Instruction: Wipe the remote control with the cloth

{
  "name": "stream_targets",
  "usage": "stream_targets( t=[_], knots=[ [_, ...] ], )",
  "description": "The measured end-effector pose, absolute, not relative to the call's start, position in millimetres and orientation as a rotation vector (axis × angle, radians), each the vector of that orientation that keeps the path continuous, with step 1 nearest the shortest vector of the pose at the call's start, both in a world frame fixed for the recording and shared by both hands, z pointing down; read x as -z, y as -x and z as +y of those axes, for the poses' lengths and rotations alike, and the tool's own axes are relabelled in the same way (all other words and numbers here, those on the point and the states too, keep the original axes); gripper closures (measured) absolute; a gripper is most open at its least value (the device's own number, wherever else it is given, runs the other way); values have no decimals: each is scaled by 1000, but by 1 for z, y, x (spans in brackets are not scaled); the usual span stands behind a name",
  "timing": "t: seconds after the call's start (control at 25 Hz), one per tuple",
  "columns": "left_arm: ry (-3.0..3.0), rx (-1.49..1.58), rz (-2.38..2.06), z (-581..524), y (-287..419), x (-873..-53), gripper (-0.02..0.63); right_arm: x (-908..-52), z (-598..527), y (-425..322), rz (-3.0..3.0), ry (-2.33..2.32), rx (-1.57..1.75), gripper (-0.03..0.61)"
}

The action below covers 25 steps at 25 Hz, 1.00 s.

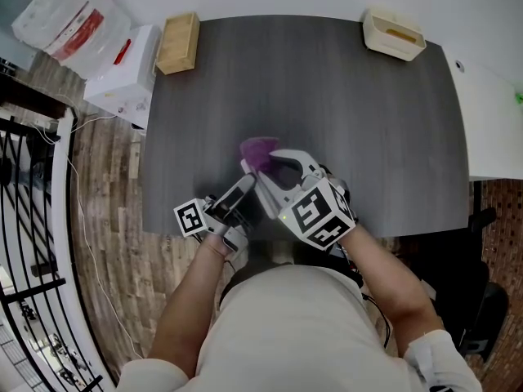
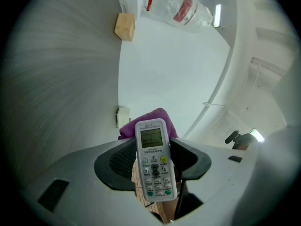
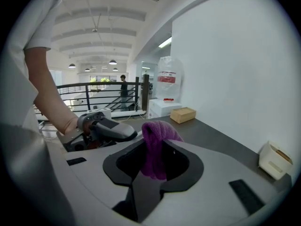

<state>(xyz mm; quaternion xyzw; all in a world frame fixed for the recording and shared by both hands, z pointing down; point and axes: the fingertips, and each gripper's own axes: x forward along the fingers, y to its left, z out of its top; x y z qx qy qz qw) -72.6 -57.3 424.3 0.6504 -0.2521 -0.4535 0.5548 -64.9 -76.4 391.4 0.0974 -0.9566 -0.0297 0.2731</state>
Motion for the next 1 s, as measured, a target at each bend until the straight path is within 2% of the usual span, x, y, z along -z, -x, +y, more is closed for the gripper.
stream_targets(
  t=[1.0],
  knots=[
    [-1440,1149,-763,-71,112,-445,396,-396,-36,44,-2531,-81,57,471]
  ],
)
